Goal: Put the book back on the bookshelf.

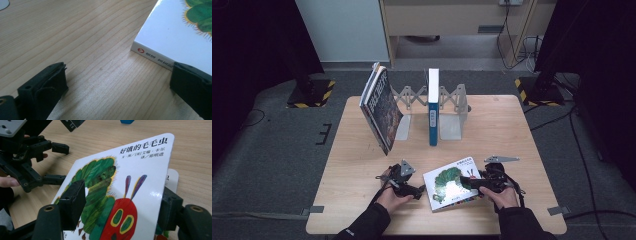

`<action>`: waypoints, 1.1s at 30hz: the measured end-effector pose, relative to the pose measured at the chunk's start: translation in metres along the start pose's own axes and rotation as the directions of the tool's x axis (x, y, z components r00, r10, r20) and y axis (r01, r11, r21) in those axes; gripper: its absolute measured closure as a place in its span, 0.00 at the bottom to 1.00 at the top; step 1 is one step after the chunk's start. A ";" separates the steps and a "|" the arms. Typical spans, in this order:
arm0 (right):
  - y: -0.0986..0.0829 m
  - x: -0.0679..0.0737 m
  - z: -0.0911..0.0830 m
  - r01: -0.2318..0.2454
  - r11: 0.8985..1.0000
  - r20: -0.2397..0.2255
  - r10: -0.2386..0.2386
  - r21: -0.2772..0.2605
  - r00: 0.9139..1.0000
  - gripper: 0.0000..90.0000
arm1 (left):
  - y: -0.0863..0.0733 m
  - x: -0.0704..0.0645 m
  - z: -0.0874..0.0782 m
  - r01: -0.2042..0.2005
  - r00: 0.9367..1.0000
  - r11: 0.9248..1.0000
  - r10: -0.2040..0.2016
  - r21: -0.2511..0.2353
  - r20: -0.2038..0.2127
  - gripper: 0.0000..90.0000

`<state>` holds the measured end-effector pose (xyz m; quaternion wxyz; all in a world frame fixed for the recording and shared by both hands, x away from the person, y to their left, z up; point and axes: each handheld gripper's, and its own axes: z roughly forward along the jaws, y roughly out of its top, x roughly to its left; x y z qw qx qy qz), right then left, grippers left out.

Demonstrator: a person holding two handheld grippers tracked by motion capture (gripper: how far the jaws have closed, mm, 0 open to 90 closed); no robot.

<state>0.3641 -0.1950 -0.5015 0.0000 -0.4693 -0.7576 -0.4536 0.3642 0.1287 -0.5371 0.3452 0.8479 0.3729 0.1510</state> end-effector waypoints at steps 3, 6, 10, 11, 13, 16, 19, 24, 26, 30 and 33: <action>0.001 -0.002 0.003 0.000 1.000 0.001 0.000 0.015 1.000 0.41 | 0.000 0.000 0.000 0.000 1.000 1.000 0.000 0.000 0.000 0.00; 0.002 -0.003 0.006 0.000 1.000 -0.008 0.000 0.031 1.000 0.46 | 0.000 0.000 0.000 0.000 1.000 1.000 0.000 0.000 0.000 0.00; 0.003 -0.001 0.010 0.009 0.998 -0.030 -0.007 0.064 1.000 0.49 | 0.000 0.000 0.000 0.000 1.000 1.000 0.000 0.000 0.000 0.00; 0.003 -0.002 0.010 0.006 0.998 -0.035 -0.004 0.066 0.999 0.51 | 0.000 0.000 0.000 0.000 1.000 1.000 0.000 0.000 0.000 0.00; 0.003 -0.004 0.010 -0.009 0.998 -0.042 0.012 0.068 0.999 0.53 | 0.000 0.000 0.000 0.000 1.000 1.000 0.000 0.000 0.000 0.00; 0.003 -0.006 0.009 -0.027 0.997 -0.049 0.030 0.073 0.998 0.57 | 0.000 0.000 0.000 0.000 1.000 1.000 0.000 0.000 0.000 0.00; 0.003 -0.007 0.008 -0.039 0.996 -0.055 0.043 0.076 0.998 0.59 | 0.000 0.000 0.000 0.000 1.000 1.000 0.000 0.000 0.001 0.00; 0.004 -0.008 0.007 -0.051 0.996 -0.073 0.056 0.070 0.996 0.65 | -0.001 0.000 0.000 0.004 1.000 1.000 -0.004 -0.006 0.007 0.00; 0.004 -0.009 0.005 -0.058 0.997 -0.082 0.063 0.060 0.995 0.67 | -0.001 0.000 -0.002 0.002 1.000 1.000 -0.001 -0.008 0.008 0.02; 0.005 -0.009 0.003 -0.069 0.997 -0.098 0.073 0.047 0.992 0.71 | 0.000 -0.001 -0.005 -0.001 1.000 1.000 0.001 -0.004 0.027 0.09; 0.006 -0.009 0.002 -0.073 0.997 -0.113 0.076 0.033 0.991 0.75 | 0.000 -0.004 -0.008 0.014 0.998 1.000 -0.013 -0.003 0.060 0.12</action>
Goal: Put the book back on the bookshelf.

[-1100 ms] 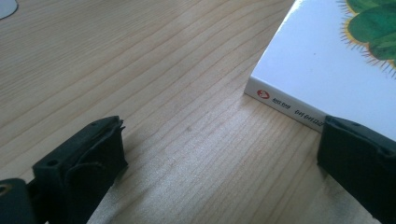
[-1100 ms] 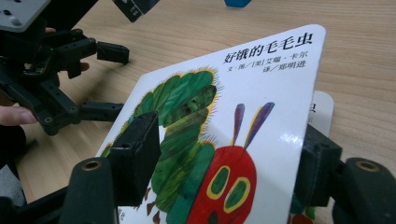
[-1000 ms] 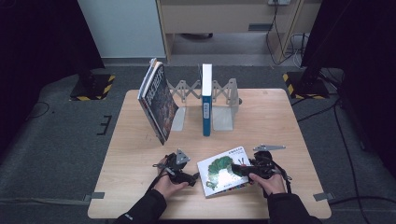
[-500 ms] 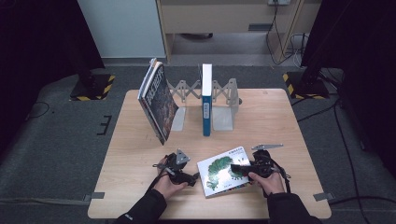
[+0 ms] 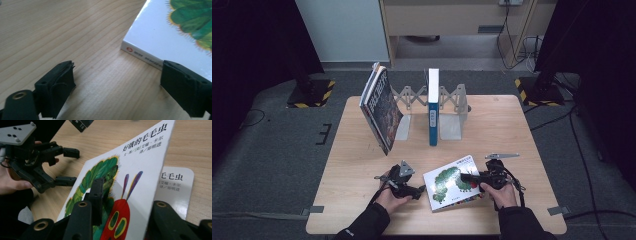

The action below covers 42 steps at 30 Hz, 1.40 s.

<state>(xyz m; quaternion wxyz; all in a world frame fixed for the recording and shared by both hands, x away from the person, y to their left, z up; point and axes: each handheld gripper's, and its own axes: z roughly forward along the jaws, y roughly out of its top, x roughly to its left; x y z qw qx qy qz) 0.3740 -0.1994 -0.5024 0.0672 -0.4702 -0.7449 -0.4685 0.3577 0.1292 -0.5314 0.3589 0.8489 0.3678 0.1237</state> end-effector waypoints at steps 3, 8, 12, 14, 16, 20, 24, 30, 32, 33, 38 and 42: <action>0.001 0.000 -0.002 -0.004 1.000 -0.023 0.003 -0.018 1.000 0.79 | 0.001 -0.002 -0.003 0.012 0.999 1.000 -0.012 -0.013 0.033 0.14; 0.001 0.001 -0.004 -0.004 0.999 -0.045 0.002 -0.033 0.999 0.83 | 0.001 -0.001 -0.008 0.083 0.992 0.996 -0.079 -0.045 0.095 0.16; 0.002 0.002 -0.004 0.000 0.999 -0.054 -0.003 -0.040 0.999 0.84 | 0.001 -0.003 -0.008 0.106 0.988 0.992 -0.098 -0.062 0.123 0.16; 0.002 0.002 -0.005 0.004 0.999 -0.054 -0.006 -0.043 0.999 0.84 | 0.002 -0.004 -0.009 0.108 0.986 0.992 -0.099 -0.066 0.136 0.16; 0.002 0.003 -0.005 0.010 0.999 -0.058 -0.013 -0.047 0.998 0.85 | 0.002 -0.007 -0.008 0.117 0.983 0.991 -0.106 -0.066 0.147 0.16; 0.003 0.005 -0.006 0.017 0.998 -0.066 -0.021 -0.054 0.998 0.87 | 0.002 -0.011 -0.007 0.125 0.979 0.990 -0.112 -0.069 0.173 0.16; 0.004 0.007 -0.008 0.033 0.997 -0.078 -0.038 -0.068 0.996 0.88 | 0.002 -0.013 -0.006 0.146 0.971 0.987 -0.130 -0.068 0.201 0.16; 0.005 0.010 -0.011 0.056 0.994 -0.100 -0.066 -0.098 0.993 0.91 | 0.002 -0.015 -0.004 0.170 0.960 0.983 -0.150 -0.066 0.237 0.16; 0.006 0.012 -0.013 0.071 0.991 -0.117 -0.084 -0.114 0.990 0.91 | 0.002 -0.017 -0.003 0.165 0.959 0.984 -0.145 -0.065 0.242 0.16; 0.006 0.013 -0.013 0.075 0.990 -0.122 -0.089 -0.116 0.988 0.92 | 0.002 -0.017 -0.002 0.164 0.959 0.984 -0.144 -0.064 0.244 0.15; 0.008 0.018 -0.015 0.113 0.983 -0.133 -0.132 -0.142 0.982 0.92 | 0.002 -0.022 0.001 0.157 0.955 0.986 -0.135 -0.064 0.264 0.13; 0.008 0.019 -0.018 0.131 0.978 -0.130 -0.153 -0.164 0.980 0.92 | 0.002 -0.022 0.004 0.167 0.947 0.984 -0.143 -0.063 0.286 0.13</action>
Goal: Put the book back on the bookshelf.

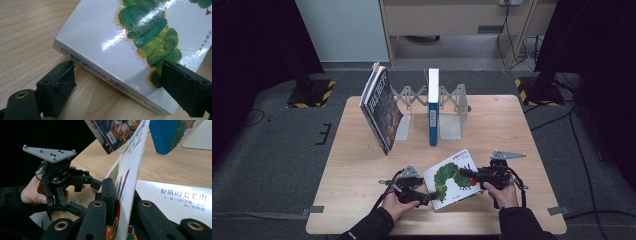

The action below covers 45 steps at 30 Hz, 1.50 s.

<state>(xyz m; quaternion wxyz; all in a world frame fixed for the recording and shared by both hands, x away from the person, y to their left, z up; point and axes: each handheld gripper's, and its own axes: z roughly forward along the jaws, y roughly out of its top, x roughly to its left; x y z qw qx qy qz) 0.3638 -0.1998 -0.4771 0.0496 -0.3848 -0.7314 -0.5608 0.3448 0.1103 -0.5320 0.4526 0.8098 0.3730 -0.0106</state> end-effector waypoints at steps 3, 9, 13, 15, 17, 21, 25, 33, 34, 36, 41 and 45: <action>-0.001 0.000 0.001 0.004 1.000 0.010 -0.003 -0.004 1.000 0.92 | -0.001 -0.001 0.003 0.007 1.000 1.000 -0.007 0.004 0.019 0.11; -0.002 -0.003 0.001 0.007 1.000 0.046 -0.007 0.007 0.999 0.91 | -0.001 -0.002 0.004 -0.010 1.000 1.000 0.010 0.006 0.011 0.09; -0.004 -0.005 0.002 0.004 1.000 0.089 -0.006 0.029 0.996 0.88 | -0.001 -0.002 0.005 -0.016 1.000 1.000 0.016 0.004 0.007 0.10; -0.004 -0.006 0.003 0.002 0.999 0.100 -0.006 0.038 0.995 0.87 | -0.001 -0.002 0.005 -0.016 1.000 1.000 0.016 0.005 0.009 0.10; -0.005 -0.007 0.004 0.001 0.999 0.113 -0.006 0.046 0.994 0.86 | -0.001 -0.002 0.005 -0.017 1.000 1.000 0.017 0.003 0.007 0.10; -0.008 -0.010 0.006 -0.008 0.997 0.143 -0.003 0.074 0.990 0.82 | -0.002 -0.002 0.005 -0.024 1.000 1.000 0.024 0.004 0.006 0.10; -0.009 -0.012 0.008 -0.009 0.995 0.165 -0.007 0.098 0.986 0.80 | -0.002 -0.003 0.005 -0.027 1.000 1.000 0.027 0.004 0.005 0.09; -0.007 -0.009 0.005 -0.003 0.999 0.085 -0.002 0.052 0.996 0.87 | -0.002 -0.002 0.005 -0.030 1.000 1.000 0.030 0.000 0.003 0.09; -0.006 -0.009 0.004 -0.003 0.999 0.076 0.000 0.045 0.997 0.88 | -0.002 -0.002 0.005 -0.031 1.000 1.000 0.031 -0.001 0.004 0.09; -0.006 -0.007 0.004 -0.006 0.999 0.057 0.004 0.031 0.998 0.90 | -0.002 -0.002 0.006 -0.027 1.000 1.000 0.027 -0.003 0.009 0.08; -0.005 -0.007 0.003 -0.024 1.000 0.009 0.024 0.006 1.000 0.92 | -0.002 -0.001 0.006 -0.018 1.000 1.000 0.018 -0.010 0.018 0.07; -0.005 -0.006 0.002 -0.032 0.999 -0.014 0.032 -0.006 0.999 0.93 | -0.002 -0.001 0.006 -0.025 0.999 1.000 0.025 -0.009 0.026 0.06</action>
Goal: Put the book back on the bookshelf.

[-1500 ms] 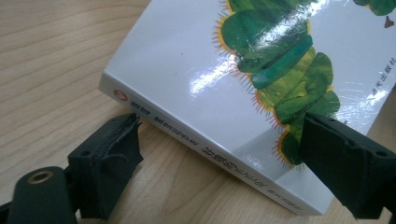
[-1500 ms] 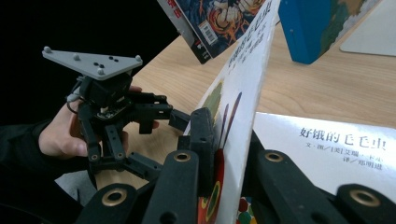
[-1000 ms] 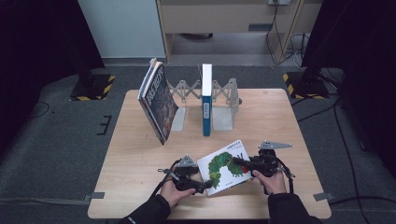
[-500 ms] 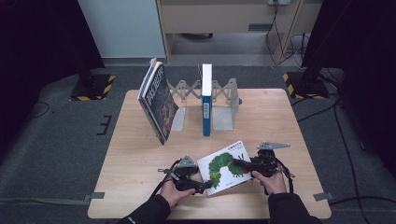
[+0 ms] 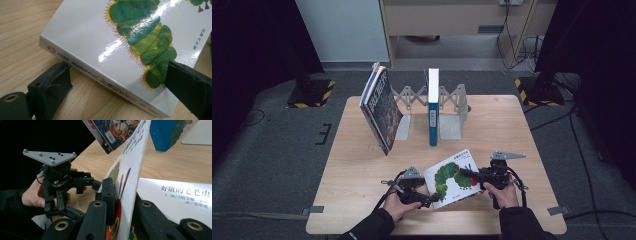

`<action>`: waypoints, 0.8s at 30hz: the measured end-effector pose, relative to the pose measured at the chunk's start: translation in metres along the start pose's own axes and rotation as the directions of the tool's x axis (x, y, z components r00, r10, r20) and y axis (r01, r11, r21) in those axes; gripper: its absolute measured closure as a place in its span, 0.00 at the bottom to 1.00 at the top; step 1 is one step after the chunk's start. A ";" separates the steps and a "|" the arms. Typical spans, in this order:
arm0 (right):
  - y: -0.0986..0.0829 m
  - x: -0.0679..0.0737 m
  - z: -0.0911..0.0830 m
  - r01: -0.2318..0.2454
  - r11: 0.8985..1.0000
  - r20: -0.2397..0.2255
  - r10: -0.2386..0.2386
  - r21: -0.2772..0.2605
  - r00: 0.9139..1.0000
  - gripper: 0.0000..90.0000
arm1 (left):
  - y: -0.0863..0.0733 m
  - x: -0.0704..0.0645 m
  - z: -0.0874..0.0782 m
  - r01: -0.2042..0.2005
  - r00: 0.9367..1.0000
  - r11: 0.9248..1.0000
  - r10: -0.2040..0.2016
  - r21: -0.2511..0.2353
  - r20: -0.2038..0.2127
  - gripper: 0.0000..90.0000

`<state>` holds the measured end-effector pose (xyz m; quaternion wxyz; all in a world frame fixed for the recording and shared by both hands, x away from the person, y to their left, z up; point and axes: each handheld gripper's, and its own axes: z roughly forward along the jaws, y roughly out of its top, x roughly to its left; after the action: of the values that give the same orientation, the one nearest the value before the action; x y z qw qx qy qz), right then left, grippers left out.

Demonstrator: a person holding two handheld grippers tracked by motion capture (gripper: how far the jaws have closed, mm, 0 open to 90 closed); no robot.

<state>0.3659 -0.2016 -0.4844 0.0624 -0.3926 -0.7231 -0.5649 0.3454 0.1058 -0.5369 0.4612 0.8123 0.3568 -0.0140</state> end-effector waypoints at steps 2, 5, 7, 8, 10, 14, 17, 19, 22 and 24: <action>0.001 0.001 0.000 0.009 1.000 -0.015 -0.009 -0.011 1.000 0.93 | 0.000 0.000 0.001 -0.001 1.000 1.000 0.001 -0.001 0.015 0.05; 0.002 0.003 -0.001 0.021 0.999 -0.038 -0.022 -0.033 0.999 0.95 | 0.000 -0.001 0.002 -0.006 1.000 1.000 0.006 -0.001 0.030 0.05; 0.001 0.002 -0.001 0.016 0.999 -0.035 -0.017 -0.031 0.999 0.95 | 0.000 -0.002 0.003 -0.011 0.999 1.000 0.011 0.001 0.033 0.05; 0.001 0.002 -0.001 0.013 1.000 -0.027 -0.014 -0.028 1.000 0.94 | 0.000 -0.002 0.004 -0.010 0.999 1.000 0.010 0.001 0.034 0.05; 0.001 0.000 0.000 0.003 1.000 -0.014 -0.004 -0.021 1.000 0.93 | 0.000 -0.002 0.003 -0.008 0.999 1.000 0.008 0.000 0.034 0.05; 0.000 -0.002 0.001 0.017 1.000 0.059 -0.018 0.018 0.998 0.86 | 0.000 -0.001 0.003 0.000 1.000 1.000 0.000 -0.004 0.031 0.06; -0.003 -0.002 0.006 0.040 0.996 0.151 -0.052 0.082 0.987 0.77 | 0.000 -0.001 0.003 0.002 1.000 1.000 -0.002 -0.006 0.030 0.06; -0.003 -0.003 0.007 0.042 0.995 0.165 -0.056 0.093 0.985 0.75 | 0.000 -0.001 0.003 0.005 1.000 1.000 -0.005 -0.006 0.031 0.06; -0.005 -0.003 0.010 0.062 0.990 0.207 -0.088 0.127 0.974 0.62 | 0.000 -0.001 0.003 0.009 0.999 1.000 -0.009 -0.009 0.031 0.06; -0.008 -0.003 0.015 0.083 0.984 0.251 -0.122 0.157 0.960 0.55 | 0.000 -0.001 0.003 0.009 0.999 1.000 -0.008 -0.009 0.031 0.06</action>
<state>0.3679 -0.1909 -0.4975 -0.0341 -0.4197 -0.7835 -0.4570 0.3460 0.1028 -0.5382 0.4702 0.8083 0.3532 -0.0268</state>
